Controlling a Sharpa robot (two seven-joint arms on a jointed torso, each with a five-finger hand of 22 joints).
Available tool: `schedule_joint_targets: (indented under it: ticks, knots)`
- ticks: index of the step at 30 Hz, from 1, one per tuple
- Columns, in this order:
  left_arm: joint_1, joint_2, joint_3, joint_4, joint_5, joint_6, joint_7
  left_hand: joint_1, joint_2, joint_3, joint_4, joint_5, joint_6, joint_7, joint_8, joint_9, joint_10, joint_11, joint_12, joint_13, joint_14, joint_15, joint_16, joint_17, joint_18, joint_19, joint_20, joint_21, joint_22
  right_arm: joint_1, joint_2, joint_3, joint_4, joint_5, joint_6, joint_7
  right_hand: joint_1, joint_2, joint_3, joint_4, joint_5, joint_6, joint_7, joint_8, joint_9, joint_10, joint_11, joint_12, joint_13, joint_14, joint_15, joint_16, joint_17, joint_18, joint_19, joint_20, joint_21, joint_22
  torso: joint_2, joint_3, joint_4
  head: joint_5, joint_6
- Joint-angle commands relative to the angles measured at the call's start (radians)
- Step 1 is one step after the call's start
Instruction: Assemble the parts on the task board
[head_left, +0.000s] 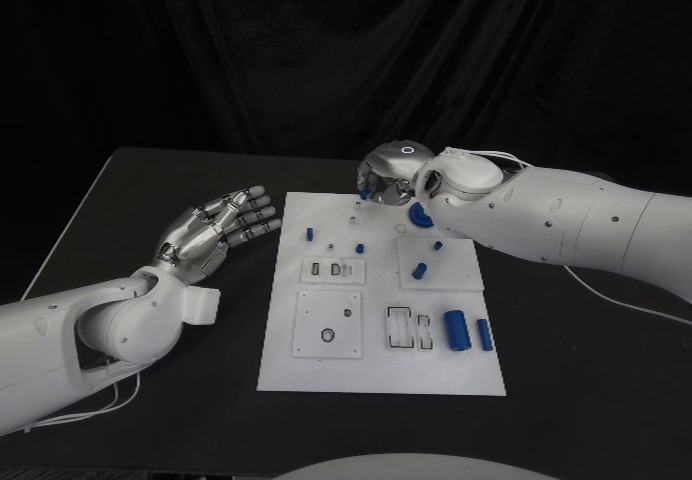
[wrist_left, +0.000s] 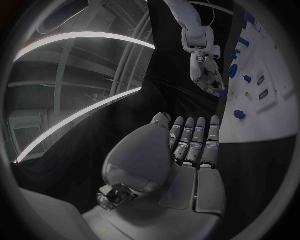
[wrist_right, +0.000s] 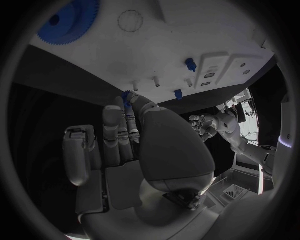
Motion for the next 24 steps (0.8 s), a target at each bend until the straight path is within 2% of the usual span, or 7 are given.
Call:
schedule_joint_targets:
  ticks: [1,13,18,24]
  knots:
    - [0.002,0.003,0.001,0.001,0.006,0.008,0.150,0.007,0.000,0.006,0.002,0.007,0.001,0.006,0.000,0.001,0.000,0.004,0.004,-0.001,0.002,0.007,0.006,0.002,-0.021,-0.005,-0.003,-0.006,-0.001,-0.004,0.003,0.001,-0.006,0.001,0.030,-0.027,0.004,-0.001,0.006,0.001,-0.002,-0.006,0.001,-0.002,0.182,0.000,0.008,-0.006,-0.001,-0.002,0.006,-0.004,-0.002,-0.008,0.107,0.007,0.002,0.263,0.000,0.0005,0.0004,-0.002,-0.001]
    - [0.002,0.008,0.001,-0.001,0.006,0.012,0.148,0.008,-0.001,0.008,0.002,0.007,0.002,0.006,0.000,0.001,0.000,0.005,0.005,-0.001,0.001,0.007,0.006,0.001,-0.021,-0.005,-0.003,-0.006,-0.001,-0.010,0.014,0.001,-0.018,0.001,0.035,-0.020,0.001,-0.002,0.006,0.004,-0.003,-0.010,0.000,-0.009,0.183,-0.005,0.011,-0.015,-0.002,-0.005,0.008,-0.005,-0.003,-0.008,0.107,0.010,0.002,0.263,0.000,0.0026,-0.0043,-0.002,-0.003]
    - [0.002,0.008,0.001,0.000,0.006,0.012,0.147,0.009,-0.001,0.010,0.002,0.007,0.000,0.007,-0.001,0.001,-0.001,0.005,0.005,-0.001,0.001,0.008,0.007,0.001,-0.022,-0.005,-0.003,-0.007,-0.002,-0.013,0.019,0.001,-0.021,0.001,0.037,-0.018,0.000,-0.001,0.006,0.005,-0.004,-0.012,0.001,-0.011,0.183,-0.006,0.011,-0.017,-0.002,-0.005,0.008,-0.004,-0.002,-0.008,0.107,0.010,0.002,0.263,-0.001,0.0020,-0.0050,-0.001,-0.005]
    - [0.002,0.008,0.001,-0.001,0.006,0.011,0.147,0.009,-0.001,0.010,0.002,0.007,0.000,0.007,-0.001,0.001,-0.001,0.005,0.005,-0.001,0.001,0.008,0.007,0.001,-0.022,-0.005,-0.003,-0.007,-0.002,-0.017,0.024,0.001,-0.022,0.001,0.037,-0.012,-0.003,-0.001,0.005,0.008,-0.007,-0.016,0.002,-0.017,0.182,-0.006,0.012,-0.021,-0.002,-0.008,0.009,-0.005,-0.006,-0.008,0.107,0.011,0.002,0.263,-0.001,0.0014,-0.0022,-0.007,-0.003]
